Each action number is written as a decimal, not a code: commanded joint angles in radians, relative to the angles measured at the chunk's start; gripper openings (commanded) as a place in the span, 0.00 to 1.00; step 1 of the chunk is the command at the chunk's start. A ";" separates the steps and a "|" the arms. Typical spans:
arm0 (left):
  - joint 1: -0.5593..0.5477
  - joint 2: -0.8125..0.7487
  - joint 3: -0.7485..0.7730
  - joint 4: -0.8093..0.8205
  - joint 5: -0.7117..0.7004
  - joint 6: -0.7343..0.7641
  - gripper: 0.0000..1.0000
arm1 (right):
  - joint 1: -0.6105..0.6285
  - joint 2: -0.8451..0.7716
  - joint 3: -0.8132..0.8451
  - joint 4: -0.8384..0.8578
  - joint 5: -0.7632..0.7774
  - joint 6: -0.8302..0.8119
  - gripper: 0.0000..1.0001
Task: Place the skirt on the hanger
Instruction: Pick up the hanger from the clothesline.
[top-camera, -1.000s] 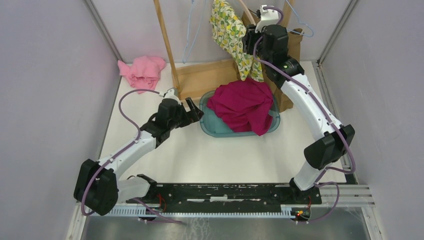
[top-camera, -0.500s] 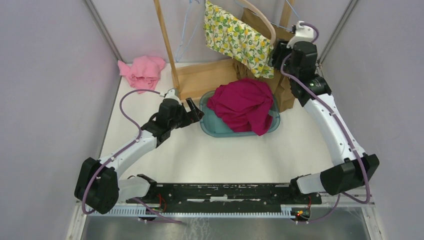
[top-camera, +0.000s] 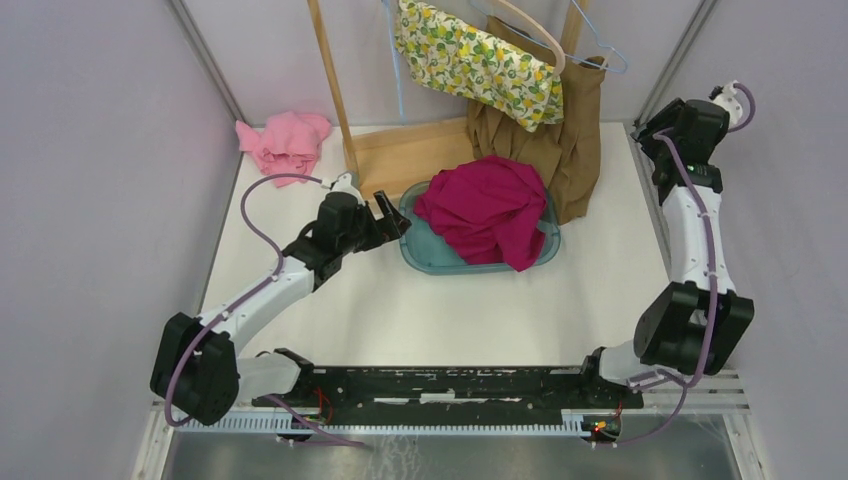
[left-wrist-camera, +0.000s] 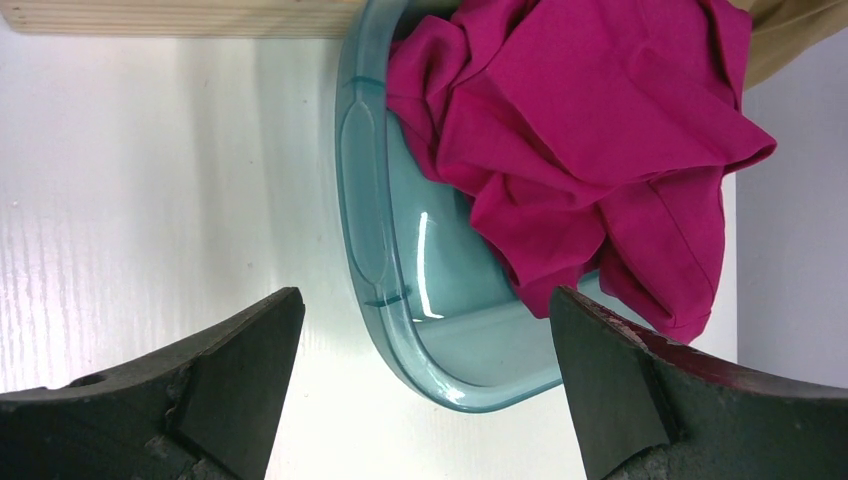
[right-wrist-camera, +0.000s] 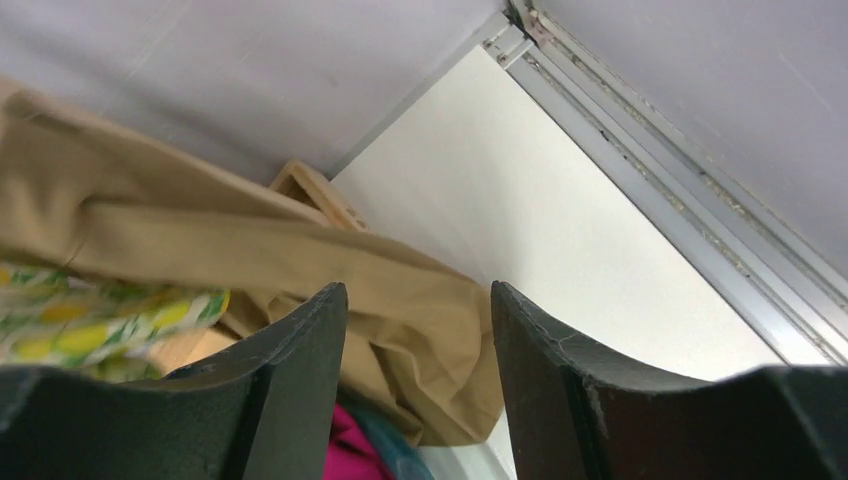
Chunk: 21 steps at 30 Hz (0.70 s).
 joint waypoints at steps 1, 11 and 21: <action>0.004 0.008 0.045 0.036 0.040 -0.009 0.99 | -0.053 0.132 0.052 0.081 -0.127 0.114 0.60; 0.003 -0.001 0.035 0.039 0.048 -0.006 0.99 | -0.047 0.534 0.311 0.081 -0.302 0.102 0.48; 0.004 -0.001 0.041 0.037 0.052 -0.006 0.99 | 0.032 0.533 0.295 0.036 -0.412 -0.057 0.42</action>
